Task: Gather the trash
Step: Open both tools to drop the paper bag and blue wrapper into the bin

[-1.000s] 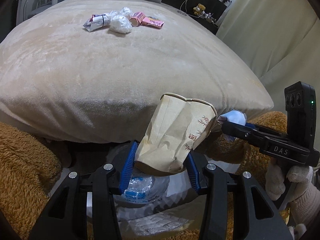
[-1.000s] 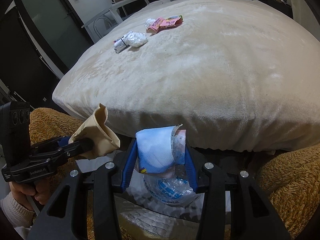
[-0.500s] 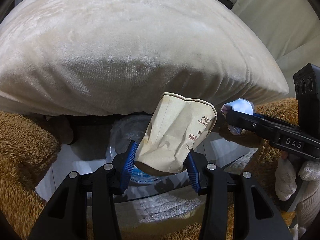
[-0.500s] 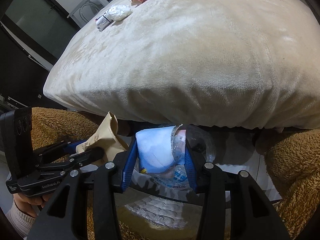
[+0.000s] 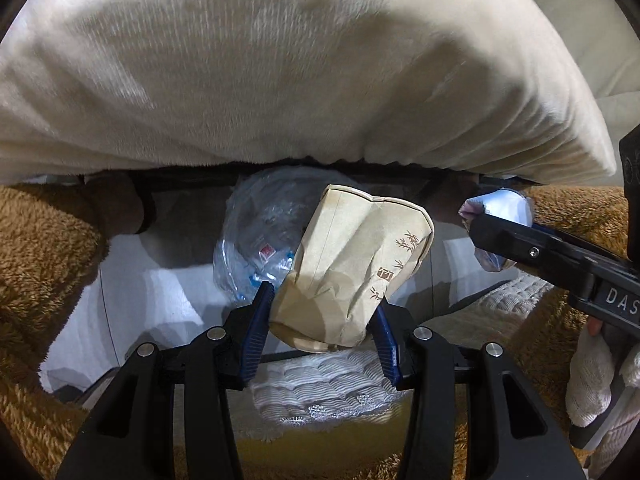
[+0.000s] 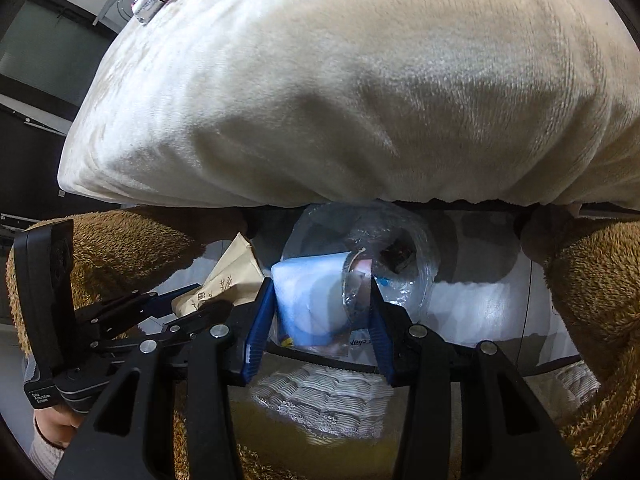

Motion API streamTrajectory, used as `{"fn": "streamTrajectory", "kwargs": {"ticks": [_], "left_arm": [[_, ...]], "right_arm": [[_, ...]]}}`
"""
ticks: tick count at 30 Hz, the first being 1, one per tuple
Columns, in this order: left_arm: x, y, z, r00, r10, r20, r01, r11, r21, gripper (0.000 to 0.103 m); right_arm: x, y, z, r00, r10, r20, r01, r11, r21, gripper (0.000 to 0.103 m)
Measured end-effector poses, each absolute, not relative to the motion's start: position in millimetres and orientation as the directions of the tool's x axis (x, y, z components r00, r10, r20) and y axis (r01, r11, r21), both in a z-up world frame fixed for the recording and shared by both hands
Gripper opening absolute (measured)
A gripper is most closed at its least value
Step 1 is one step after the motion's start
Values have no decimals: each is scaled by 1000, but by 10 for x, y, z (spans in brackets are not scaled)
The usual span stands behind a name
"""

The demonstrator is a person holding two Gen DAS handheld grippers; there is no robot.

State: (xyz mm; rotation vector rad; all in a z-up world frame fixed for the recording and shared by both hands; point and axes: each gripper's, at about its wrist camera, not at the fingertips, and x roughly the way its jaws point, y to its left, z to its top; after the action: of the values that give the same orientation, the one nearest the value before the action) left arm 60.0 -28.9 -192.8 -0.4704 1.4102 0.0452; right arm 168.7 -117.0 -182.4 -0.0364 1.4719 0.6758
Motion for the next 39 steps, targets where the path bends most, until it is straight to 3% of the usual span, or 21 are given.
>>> {"fn": "streamTrajectory", "kwargs": {"ticks": [19,21,23,24,39], "left_arm": [[696,-313,-2256,25,-213,-977,-343,916,-208,46],[696,-311,-2261,20,-224,-974,-346,913,-217,50],[697,-305,-2263,18,-228,-974,-349,911,-220,71],[698,-306,-2259,19,-230,-973,-349,910,-222,73],[654,-303,-2051,114,-242,-964,-341,902,-267,73]], "right_arm": [[1774,-1102,-2359,-202,295,-934,-332,877,348,46],[1779,-1106,-2359,-197,294,-935,-328,879,346,48],[1790,-1116,-2352,-189,293,-937,-323,883,341,55],[1792,-1120,-2346,-185,295,-937,-320,884,341,56],[1745,-1137,-2196,-143,319,-937,-347,870,349,56]]}}
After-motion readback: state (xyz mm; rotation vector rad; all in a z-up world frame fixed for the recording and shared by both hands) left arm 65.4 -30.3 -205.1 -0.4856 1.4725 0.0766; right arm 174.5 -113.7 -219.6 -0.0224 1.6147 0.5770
